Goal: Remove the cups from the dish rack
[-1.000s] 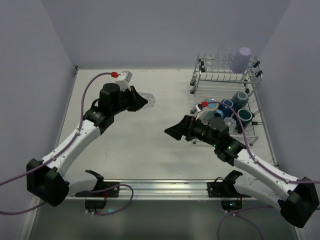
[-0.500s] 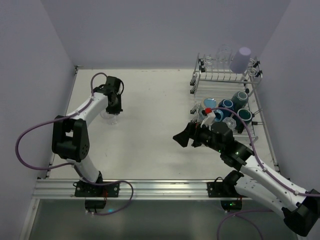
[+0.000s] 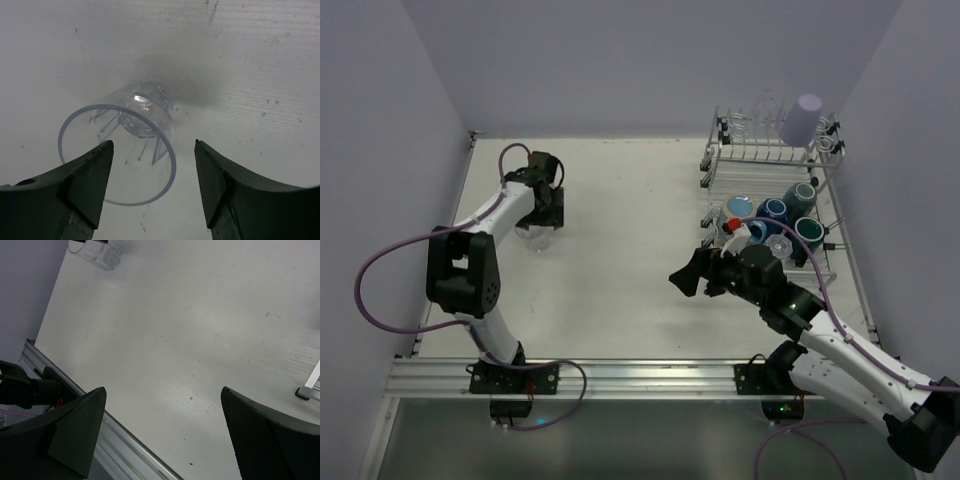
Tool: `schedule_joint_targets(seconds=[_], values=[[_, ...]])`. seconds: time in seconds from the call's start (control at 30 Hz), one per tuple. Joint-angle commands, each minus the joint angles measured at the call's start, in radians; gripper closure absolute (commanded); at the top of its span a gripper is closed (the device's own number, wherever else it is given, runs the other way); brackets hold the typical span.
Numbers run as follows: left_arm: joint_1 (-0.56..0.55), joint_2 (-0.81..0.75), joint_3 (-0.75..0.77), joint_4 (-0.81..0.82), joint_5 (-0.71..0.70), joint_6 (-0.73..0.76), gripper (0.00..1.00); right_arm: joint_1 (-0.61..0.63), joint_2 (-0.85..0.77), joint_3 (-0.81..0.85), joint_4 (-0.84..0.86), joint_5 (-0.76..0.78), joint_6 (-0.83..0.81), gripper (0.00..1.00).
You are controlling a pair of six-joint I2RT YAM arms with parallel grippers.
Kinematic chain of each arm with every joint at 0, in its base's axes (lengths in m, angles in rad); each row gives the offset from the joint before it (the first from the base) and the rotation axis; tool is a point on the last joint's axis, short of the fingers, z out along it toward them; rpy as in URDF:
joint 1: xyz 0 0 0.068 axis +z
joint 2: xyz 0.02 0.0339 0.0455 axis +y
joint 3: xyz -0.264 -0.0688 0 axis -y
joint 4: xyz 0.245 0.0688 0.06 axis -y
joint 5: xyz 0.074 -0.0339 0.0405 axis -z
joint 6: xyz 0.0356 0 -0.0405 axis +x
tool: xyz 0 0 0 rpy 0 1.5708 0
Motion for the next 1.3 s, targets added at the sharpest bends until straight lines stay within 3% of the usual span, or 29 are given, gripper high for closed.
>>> schedule_joint_targets(seconds=[0.0, 0.2, 0.3, 0.37, 0.47, 0.6, 0.73, 0.97, 1.27], values=[[0.015, -0.045, 0.034, -0.007, -0.035, 0.004, 0.28, 0.002, -0.001, 0.049, -0.048, 0.053, -0.022, 0.01], [0.005, -0.267, 0.077, 0.063, 0.06, -0.019, 0.18, -0.002, -0.066, 0.097, -0.175, 0.255, -0.008, 0.09], [-0.094, -0.407, 0.08, 0.123, 0.055, -0.023, 0.17, -0.027, -0.082, 0.126, -0.255, 0.407, 0.013, 0.1], [-0.217, -0.49, 0.039, 0.172, 0.064, -0.025, 0.16, -0.054, -0.089, 0.151, -0.323, 0.522, 0.029, 0.09], [-0.324, -0.608, -0.115, 0.293, 0.219, -0.046, 0.16, -0.14, -0.096, 0.169, -0.406, 0.611, 0.04, 0.09], [-0.36, -0.763, -0.35, 0.454, 0.487, -0.077, 0.15, -0.287, -0.105, 0.16, -0.456, 0.648, 0.026, 0.01], [-0.361, -0.89, -0.483, 0.517, 0.603, -0.086, 0.12, -0.372, -0.043, 0.158, -0.457, 0.641, 0.032, 0.01], [-0.361, -1.054, -0.567, 0.527, 0.643, -0.054, 0.04, -0.442, 0.123, 0.195, -0.421, 0.625, 0.026, 0.01], [-0.361, -1.061, -0.575, 0.511, 0.663, -0.039, 0.04, -0.499, 0.246, 0.249, -0.373, 0.599, -0.008, 0.01]])
